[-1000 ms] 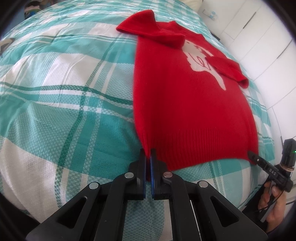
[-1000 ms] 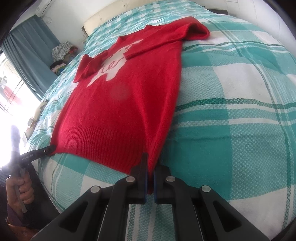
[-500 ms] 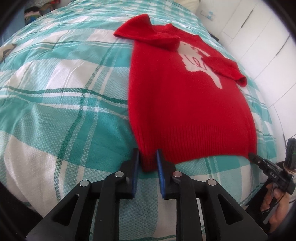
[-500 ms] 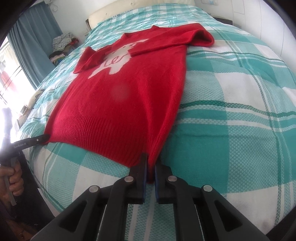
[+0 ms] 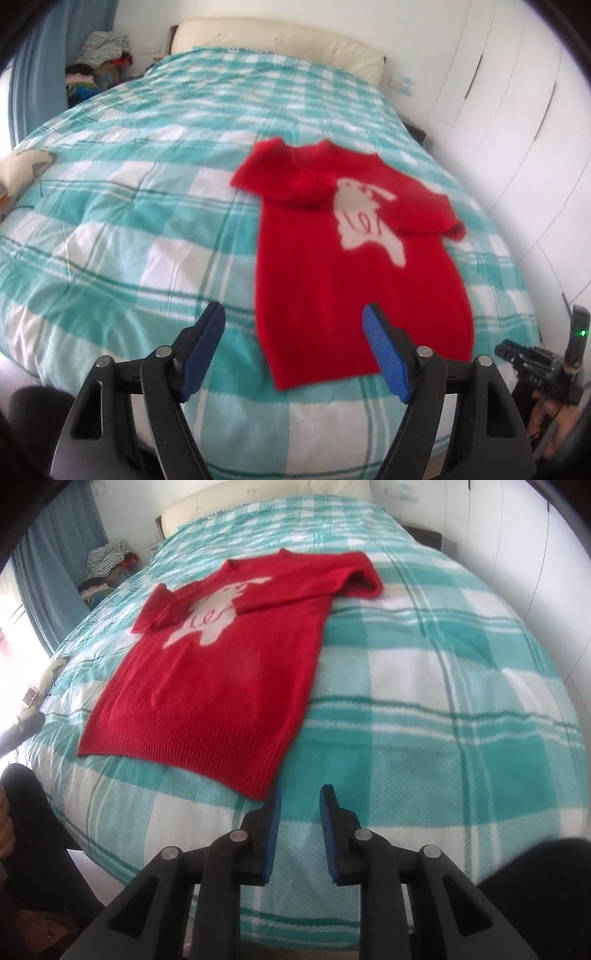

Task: Fold small clothes

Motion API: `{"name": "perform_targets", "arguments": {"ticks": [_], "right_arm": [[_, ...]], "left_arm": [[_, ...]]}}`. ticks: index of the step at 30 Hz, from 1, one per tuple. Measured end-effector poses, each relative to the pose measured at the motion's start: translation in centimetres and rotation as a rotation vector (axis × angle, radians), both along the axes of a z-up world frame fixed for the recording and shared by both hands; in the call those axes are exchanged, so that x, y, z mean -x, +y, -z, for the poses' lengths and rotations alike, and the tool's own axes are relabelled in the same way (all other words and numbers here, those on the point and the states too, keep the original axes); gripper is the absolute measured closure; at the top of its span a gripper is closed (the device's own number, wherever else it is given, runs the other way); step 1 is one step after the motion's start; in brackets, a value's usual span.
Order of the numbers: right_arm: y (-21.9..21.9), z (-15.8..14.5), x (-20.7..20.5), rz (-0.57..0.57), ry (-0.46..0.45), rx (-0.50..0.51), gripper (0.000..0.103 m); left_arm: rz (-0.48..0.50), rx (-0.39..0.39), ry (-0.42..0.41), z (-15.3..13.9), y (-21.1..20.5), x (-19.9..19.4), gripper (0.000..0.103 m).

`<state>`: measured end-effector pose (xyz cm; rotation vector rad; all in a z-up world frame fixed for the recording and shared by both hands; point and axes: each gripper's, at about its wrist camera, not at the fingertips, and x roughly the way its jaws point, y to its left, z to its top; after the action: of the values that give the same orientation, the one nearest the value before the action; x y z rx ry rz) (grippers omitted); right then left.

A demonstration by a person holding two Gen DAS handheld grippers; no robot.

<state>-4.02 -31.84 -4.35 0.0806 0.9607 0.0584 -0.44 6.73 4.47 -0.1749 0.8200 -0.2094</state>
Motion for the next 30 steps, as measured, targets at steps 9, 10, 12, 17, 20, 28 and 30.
{"name": "perform_targets", "arguments": {"ticks": [9,10,12,17,20,28,30], "right_arm": [[3.8,-4.6,-10.1,-0.208,-0.194,0.164,0.039],[4.6,-4.4,-11.8,-0.251,-0.189,0.168,0.039],[6.2,-3.7,-15.3,-0.343,-0.155,0.165,0.039],[9.3,-0.3,-24.1,-0.453,-0.049,0.176,0.04],[10.3,2.9,-27.3,-0.451,0.013,0.205,0.04],[0.9,-1.0,-26.7,-0.206,-0.088,0.075,0.095],[-5.8,-3.8,-25.2,-0.038,-0.154,-0.03,0.095]], "left_arm": [[-0.033,-0.026,-0.151,2.3,-3.1,-3.7,0.013],[-0.04,-0.065,-0.132,3.5,-3.3,-3.8,0.013],[-0.047,-0.115,-0.035,5.2,-3.4,-4.7,0.015],[-0.07,-0.149,-0.034,5.6,-2.9,-5.3,0.015],[-0.08,-0.14,-0.018,5.7,-2.5,-5.7,0.015],[-0.052,-0.104,0.013,5.8,-2.7,-5.5,0.015],[-0.052,-0.098,0.007,5.6,-2.7,-5.3,0.015]]}}
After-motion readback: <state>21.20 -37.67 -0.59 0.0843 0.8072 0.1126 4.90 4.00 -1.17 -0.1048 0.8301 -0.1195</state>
